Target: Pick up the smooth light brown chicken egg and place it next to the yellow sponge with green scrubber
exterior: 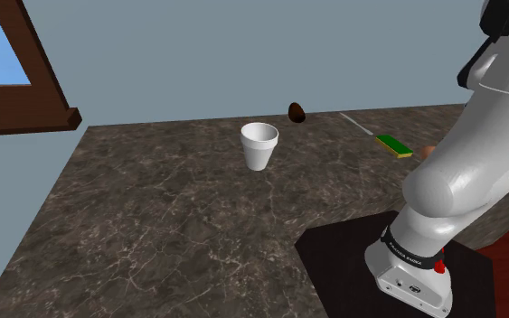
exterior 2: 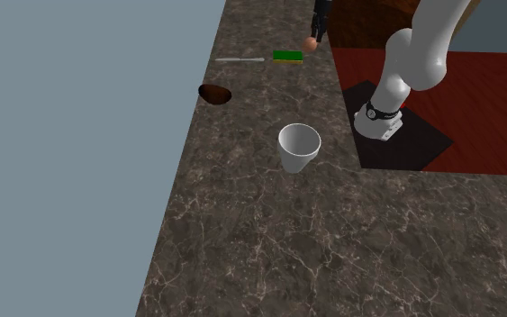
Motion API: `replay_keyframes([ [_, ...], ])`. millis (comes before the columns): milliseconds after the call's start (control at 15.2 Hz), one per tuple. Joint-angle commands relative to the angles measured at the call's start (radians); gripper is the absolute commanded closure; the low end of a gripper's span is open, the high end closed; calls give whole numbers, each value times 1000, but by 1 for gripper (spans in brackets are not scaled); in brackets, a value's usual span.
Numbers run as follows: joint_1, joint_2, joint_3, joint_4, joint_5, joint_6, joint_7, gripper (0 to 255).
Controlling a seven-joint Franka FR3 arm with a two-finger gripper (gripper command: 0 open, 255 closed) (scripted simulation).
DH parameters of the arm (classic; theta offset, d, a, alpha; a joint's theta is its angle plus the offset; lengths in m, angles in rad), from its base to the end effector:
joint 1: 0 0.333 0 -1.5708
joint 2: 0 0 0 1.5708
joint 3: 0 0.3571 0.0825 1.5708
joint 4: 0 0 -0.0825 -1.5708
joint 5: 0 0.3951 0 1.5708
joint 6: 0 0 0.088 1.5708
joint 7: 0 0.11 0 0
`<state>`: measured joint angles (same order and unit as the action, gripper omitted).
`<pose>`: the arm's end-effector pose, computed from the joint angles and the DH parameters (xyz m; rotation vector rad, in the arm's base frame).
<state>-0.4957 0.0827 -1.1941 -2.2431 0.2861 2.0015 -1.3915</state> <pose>-0.0391 -0.5039 0.3659 -2.7882 0.6567 -0.2274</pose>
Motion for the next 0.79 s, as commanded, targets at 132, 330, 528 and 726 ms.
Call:
replay_keyframes([
  [132, 8, -45, -15, 48, -53, -57, 38, 0],
  [330, 8, -75, -21, 95, -87, -112, 64, 0],
  [528, 8, -75, -20, 95, -87, -112, 64, 0],
  [726, 8, -75, -20, 95, -87, -112, 64, 0],
])
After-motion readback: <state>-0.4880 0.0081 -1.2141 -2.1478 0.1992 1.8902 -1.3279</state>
